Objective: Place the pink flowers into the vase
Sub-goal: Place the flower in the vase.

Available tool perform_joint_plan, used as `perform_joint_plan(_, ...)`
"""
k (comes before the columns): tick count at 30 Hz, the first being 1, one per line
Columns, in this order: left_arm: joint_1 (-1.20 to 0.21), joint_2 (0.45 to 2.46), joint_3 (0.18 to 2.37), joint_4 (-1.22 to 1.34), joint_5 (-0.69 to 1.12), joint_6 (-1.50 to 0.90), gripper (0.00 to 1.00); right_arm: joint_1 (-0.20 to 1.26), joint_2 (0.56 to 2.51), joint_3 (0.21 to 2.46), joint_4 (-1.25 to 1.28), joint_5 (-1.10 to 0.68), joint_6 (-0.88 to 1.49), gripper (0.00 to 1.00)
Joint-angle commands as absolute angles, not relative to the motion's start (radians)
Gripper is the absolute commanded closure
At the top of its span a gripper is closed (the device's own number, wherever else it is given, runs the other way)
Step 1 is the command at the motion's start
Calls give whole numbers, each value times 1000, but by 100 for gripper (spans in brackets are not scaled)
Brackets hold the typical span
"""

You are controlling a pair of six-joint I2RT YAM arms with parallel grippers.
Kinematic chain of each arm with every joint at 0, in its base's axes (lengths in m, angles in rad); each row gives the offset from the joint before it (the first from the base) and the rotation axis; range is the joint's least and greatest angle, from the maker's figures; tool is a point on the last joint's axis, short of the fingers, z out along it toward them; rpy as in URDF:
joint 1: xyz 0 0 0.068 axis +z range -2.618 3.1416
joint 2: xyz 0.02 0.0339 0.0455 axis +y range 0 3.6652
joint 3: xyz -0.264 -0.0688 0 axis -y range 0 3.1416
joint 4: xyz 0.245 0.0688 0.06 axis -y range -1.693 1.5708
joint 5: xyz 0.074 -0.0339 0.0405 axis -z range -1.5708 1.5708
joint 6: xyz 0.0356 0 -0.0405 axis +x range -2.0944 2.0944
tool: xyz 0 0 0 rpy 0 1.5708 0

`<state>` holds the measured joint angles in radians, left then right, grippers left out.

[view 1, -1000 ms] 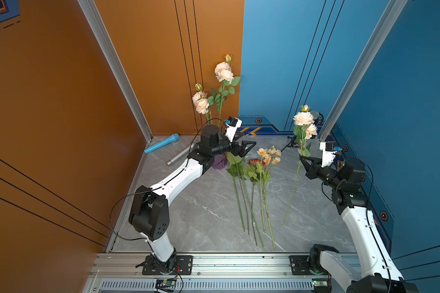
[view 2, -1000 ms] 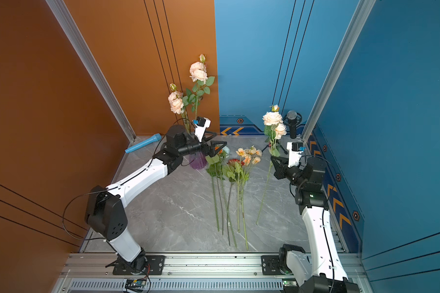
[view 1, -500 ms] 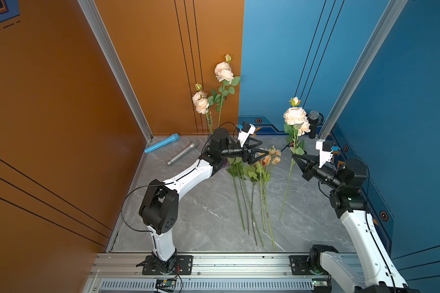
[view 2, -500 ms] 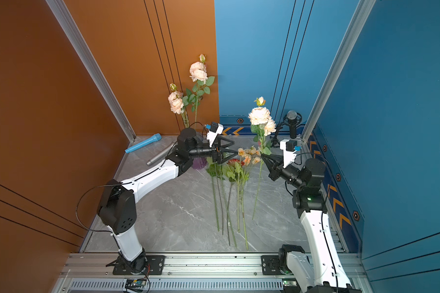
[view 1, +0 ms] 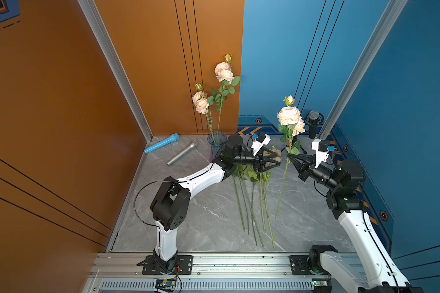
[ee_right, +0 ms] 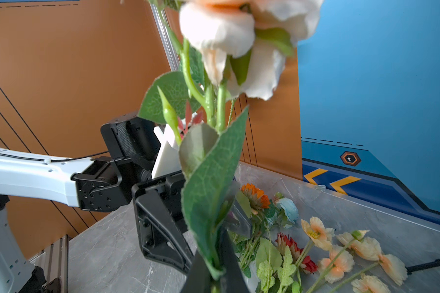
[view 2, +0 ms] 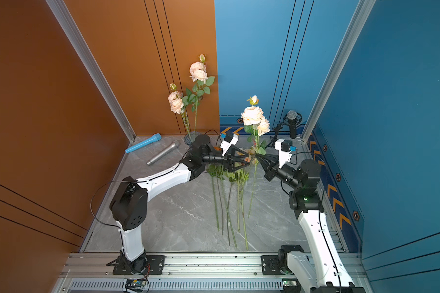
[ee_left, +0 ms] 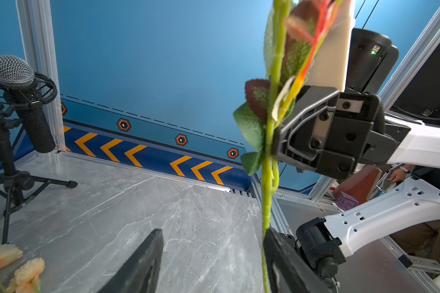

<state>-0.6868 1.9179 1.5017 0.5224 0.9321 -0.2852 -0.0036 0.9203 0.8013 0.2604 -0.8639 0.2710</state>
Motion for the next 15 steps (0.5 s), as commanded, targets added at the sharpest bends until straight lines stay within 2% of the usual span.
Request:
perform_joint_plan(1,-699,1925,1510,623,910,-296,36,13,929,786,347,-826,291,100)
perform_joint_plan(9,-708,1940,1502,732,917,-371,42,34,976,775,419,-781,313,100)
perform_joint_plan(15,-709,1940,1497,741,921,-379,43,55,997,777,478,-757,332,100)
